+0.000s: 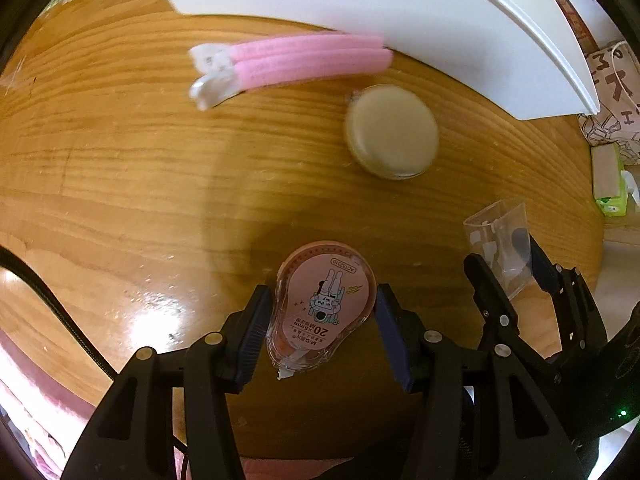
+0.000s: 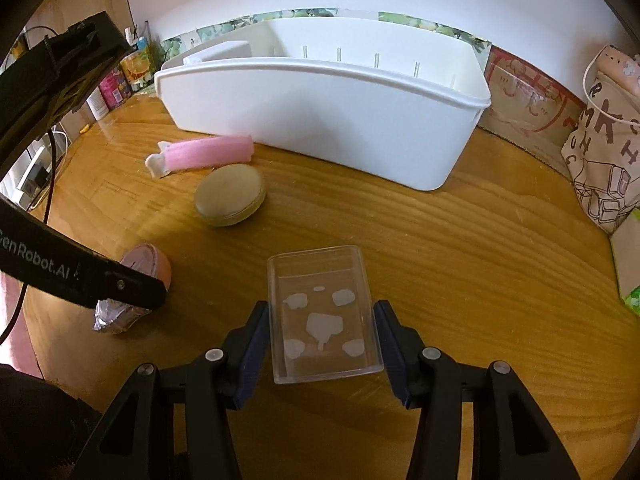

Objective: Organize rigid objects
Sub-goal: 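Lift the pink tape and clear box and carry both over the bin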

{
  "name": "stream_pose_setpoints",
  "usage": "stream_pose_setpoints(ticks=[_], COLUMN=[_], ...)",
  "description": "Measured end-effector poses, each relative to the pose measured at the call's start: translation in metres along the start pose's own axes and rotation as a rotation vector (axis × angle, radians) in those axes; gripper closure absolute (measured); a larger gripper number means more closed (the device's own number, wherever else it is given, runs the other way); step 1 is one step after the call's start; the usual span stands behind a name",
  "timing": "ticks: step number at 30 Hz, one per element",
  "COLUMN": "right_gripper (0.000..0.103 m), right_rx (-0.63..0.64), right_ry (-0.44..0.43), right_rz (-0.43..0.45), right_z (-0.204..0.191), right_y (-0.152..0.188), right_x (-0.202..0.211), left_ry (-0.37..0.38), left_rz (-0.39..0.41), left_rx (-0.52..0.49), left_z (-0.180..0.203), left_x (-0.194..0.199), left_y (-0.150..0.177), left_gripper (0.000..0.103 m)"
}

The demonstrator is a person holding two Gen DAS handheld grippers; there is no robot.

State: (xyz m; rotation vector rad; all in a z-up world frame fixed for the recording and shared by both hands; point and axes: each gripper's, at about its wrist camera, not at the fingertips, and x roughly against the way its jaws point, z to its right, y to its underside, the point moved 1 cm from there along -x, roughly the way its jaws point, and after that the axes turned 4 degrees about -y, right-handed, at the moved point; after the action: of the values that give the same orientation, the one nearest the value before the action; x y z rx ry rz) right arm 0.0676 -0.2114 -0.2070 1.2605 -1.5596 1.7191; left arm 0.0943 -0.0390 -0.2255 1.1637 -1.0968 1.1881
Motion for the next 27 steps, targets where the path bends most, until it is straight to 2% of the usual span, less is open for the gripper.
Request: stream_pose_setpoints(ticks=[11, 17, 23, 27], right_gripper=[0.051, 0.051, 0.051, 0.051], right_rx=[0.061, 0.111, 0.172, 0.202], right_ry=[-0.025, -0.059, -0.087, -0.091], right_rz=[0.009, 0.059, 0.122, 0.171], right_z=[-0.048, -0.081, -0.100, -0.106], right_y=[-0.014, -0.041, -0.075, -0.097], right_x=[0.006, 0.018, 0.028, 0.037], left_ry=[-0.011, -0.045, -0.083, -0.088], left_rz=[0.032, 0.067, 0.156, 0.238], left_rx=[0.095, 0.165, 0.231, 0.249], left_z=[-0.070, -0.105, -0.135, -0.138], left_x=[0.020, 0.045, 0.079, 0.110], left_y=[0.011, 0.007, -0.001, -0.013], left_gripper=[0.047, 0.047, 0.047, 0.047])
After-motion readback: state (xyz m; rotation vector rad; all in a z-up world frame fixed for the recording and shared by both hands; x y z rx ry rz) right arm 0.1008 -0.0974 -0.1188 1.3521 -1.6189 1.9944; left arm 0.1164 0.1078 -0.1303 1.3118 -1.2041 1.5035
